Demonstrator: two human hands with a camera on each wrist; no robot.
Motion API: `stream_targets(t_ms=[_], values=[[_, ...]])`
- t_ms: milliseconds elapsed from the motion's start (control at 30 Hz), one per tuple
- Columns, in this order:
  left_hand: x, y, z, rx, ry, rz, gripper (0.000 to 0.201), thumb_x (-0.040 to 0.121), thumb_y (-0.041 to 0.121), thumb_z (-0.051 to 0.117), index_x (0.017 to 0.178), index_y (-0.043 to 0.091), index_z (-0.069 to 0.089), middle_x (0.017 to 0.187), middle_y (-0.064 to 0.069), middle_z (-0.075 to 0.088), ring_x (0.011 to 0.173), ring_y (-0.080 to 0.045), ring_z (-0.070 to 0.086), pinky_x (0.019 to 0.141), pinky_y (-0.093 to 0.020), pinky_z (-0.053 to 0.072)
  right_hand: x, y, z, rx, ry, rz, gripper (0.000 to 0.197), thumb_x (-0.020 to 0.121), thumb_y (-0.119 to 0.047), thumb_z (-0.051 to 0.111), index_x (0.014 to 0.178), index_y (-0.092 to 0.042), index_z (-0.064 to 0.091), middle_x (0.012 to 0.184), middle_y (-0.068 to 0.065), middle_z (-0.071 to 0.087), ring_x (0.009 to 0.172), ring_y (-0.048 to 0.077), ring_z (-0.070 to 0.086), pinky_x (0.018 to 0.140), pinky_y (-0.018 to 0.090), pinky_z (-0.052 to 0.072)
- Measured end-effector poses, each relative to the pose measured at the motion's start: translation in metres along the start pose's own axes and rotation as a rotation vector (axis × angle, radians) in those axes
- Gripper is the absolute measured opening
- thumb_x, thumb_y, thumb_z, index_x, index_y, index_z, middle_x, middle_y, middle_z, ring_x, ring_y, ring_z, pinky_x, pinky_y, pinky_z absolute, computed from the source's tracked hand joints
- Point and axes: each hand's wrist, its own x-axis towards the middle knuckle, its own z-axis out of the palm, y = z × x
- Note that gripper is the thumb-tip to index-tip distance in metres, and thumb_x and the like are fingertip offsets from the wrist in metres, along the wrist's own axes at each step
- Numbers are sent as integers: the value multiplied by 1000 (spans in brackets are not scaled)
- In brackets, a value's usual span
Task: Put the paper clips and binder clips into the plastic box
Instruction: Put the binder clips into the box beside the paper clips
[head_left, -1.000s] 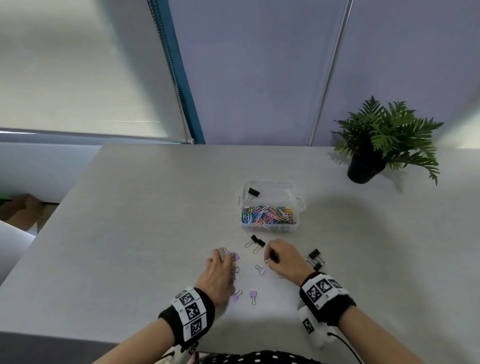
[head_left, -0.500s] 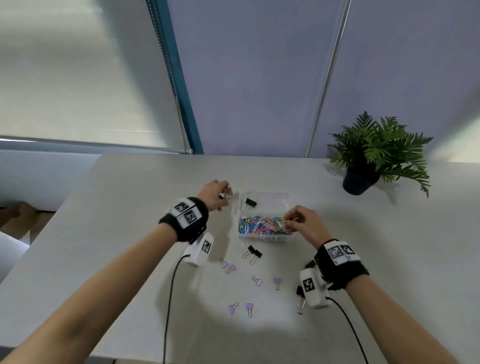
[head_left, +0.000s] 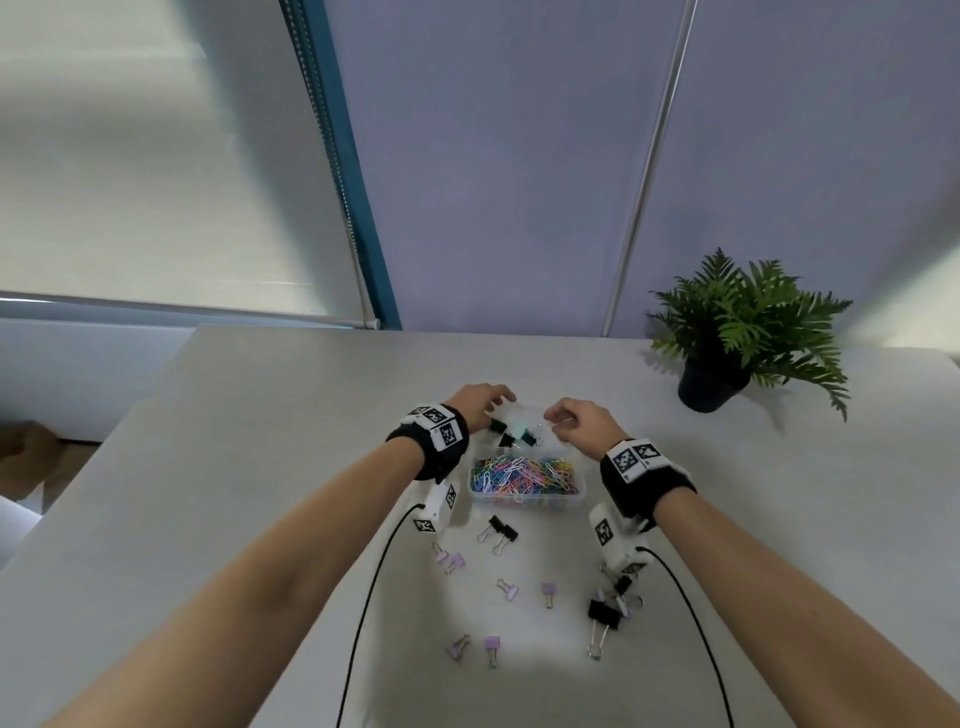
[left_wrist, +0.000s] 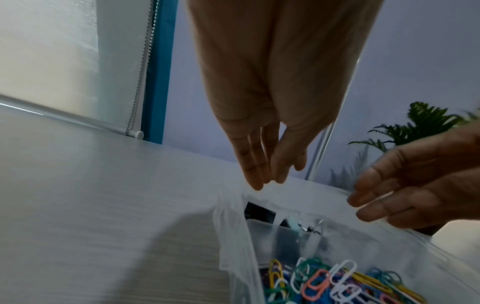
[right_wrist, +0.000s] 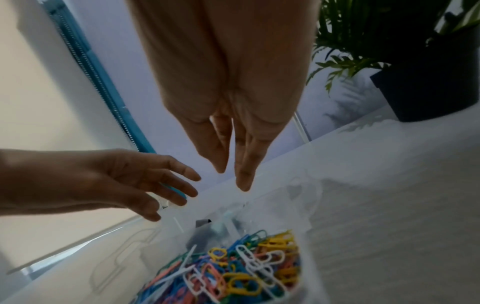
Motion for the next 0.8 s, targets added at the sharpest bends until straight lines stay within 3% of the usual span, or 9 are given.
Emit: stream_targets(t_ms=[67, 167, 267, 333, 400, 467, 533, 600, 800], values=[[-18, -5, -1, -22, 88, 50, 40, 87, -5, 48, 125, 8, 50, 123, -15, 57, 110, -26, 57, 93, -31, 42, -18, 6, -7, -36, 16, -66, 22, 82, 4, 51, 99, -4, 64, 100, 12, 65, 83, 17, 57, 74, 22, 46], [-54, -14, 8, -95, 276, 138, 26, 86, -9, 45, 104, 0, 60, 105, -18, 64, 92, -27, 61, 83, -31, 46, -55, 24, -13, -128, 16, -207, 17, 82, 6, 54, 92, -2, 65, 94, 11, 67, 83, 18, 59, 73, 14, 43], [-95, -23, 35, -109, 265, 179, 22, 87, -6, 43, 96, 3, 61, 99, -14, 65, 79, -14, 56, 76, -25, 48, -95, 55, -15, -281, -67, -218, 19, 82, 0, 56, 89, -17, 60, 94, 4, 61, 84, 16, 57, 73, 18, 42], [-118, -24, 58, -25, 138, 203, 24, 92, 9, 45, 111, 13, 58, 111, -5, 59, 85, -13, 57, 82, -33, 53, -118, 70, -15, -413, -203, -145, 21, 84, -11, 59, 102, -21, 56, 107, 0, 52, 97, 15, 52, 83, 25, 44], [-132, -16, 78, 82, 7, 210, 39, 94, 23, 46, 133, 26, 42, 129, -1, 46, 100, -14, 56, 88, -33, 53, -132, 75, -13, -553, -345, -105, 43, 83, -23, 62, 123, -20, 48, 124, 1, 43, 115, 17, 43, 95, 28, 41], [-134, -2, 90, 222, -45, 206, 55, 93, 26, 50, 142, 31, 25, 141, -3, 33, 113, -19, 50, 88, -35, 54, -140, 73, -10, -666, -389, -117, 56, 81, -31, 64, 131, -26, 40, 135, 0, 35, 123, 18, 35, 96, 30, 42], [-129, 12, 98, 363, -45, 223, 61, 91, 25, 52, 143, 29, 19, 145, -8, 26, 120, -24, 45, 87, -38, 54, -142, 69, -8, -728, -390, -140, 59, 80, -32, 65, 131, -29, 37, 137, 0, 31, 125, 18, 32, 92, 30, 44], [-123, 21, 102, 411, -42, 206, 57, 91, 25, 53, 140, 25, 25, 145, -11, 25, 123, -27, 42, 87, -39, 53, -142, 66, -3, -758, -383, -139, 55, 80, -27, 64, 129, -27, 39, 134, 2, 32, 122, 18, 34, 86, 30, 45], [-111, 27, 109, 316, -45, 84, 37, 90, 15, 53, 125, 14, 40, 135, -13, 31, 126, -28, 35, 85, -39, 53, -137, 59, 16, -678, -346, -105, 41, 79, -18, 64, 115, -19, 46, 117, 4, 42, 108, 21, 42, 77, 35, 48]])
